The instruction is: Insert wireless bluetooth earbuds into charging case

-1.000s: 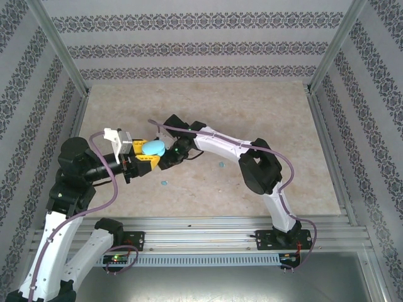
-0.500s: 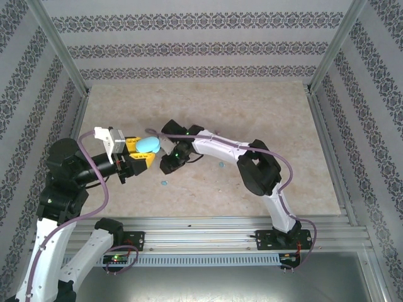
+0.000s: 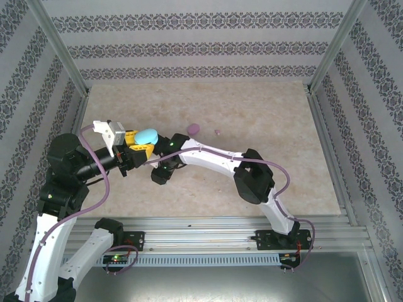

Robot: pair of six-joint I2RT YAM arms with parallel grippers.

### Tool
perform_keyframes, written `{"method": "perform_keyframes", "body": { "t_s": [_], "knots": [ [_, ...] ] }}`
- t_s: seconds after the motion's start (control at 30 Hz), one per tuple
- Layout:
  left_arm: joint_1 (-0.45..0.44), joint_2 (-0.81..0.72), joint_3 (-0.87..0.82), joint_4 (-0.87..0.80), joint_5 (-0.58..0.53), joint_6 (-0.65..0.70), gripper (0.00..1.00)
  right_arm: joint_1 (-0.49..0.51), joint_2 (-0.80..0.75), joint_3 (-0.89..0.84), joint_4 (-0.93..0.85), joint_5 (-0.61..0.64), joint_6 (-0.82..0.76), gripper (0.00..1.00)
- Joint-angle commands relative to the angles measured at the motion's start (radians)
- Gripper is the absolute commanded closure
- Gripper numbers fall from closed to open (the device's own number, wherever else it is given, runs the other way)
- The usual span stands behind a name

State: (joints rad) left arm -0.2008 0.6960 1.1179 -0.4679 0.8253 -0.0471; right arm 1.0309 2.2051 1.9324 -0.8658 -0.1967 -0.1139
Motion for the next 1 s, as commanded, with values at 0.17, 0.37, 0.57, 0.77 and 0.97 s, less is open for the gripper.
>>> {"method": "perform_keyframes", "body": {
  "t_s": [0.17,0.37,0.57,0.77,0.97],
  "knots": [
    [0.01,-0.005,0.013,-0.009,-0.007,-0.017,0.79,0.02,0.107,0.1,-0.136,0.059,-0.063,0.56],
    [0.01,-0.001,0.01,-0.007,0.0,-0.014,0.79,0.034,0.152,0.158,-0.171,0.072,-0.066,0.54],
    [0.01,-0.003,0.011,-0.02,-0.001,-0.005,0.79,0.048,0.199,0.206,-0.202,0.074,-0.061,0.56],
    [0.01,-0.001,0.011,-0.028,0.0,0.003,0.79,0.049,0.222,0.217,-0.216,0.081,-0.056,0.59],
    [0.01,0.006,0.007,-0.017,0.01,-0.002,0.79,0.049,0.235,0.218,-0.226,0.111,-0.061,0.6]
  ]
}}
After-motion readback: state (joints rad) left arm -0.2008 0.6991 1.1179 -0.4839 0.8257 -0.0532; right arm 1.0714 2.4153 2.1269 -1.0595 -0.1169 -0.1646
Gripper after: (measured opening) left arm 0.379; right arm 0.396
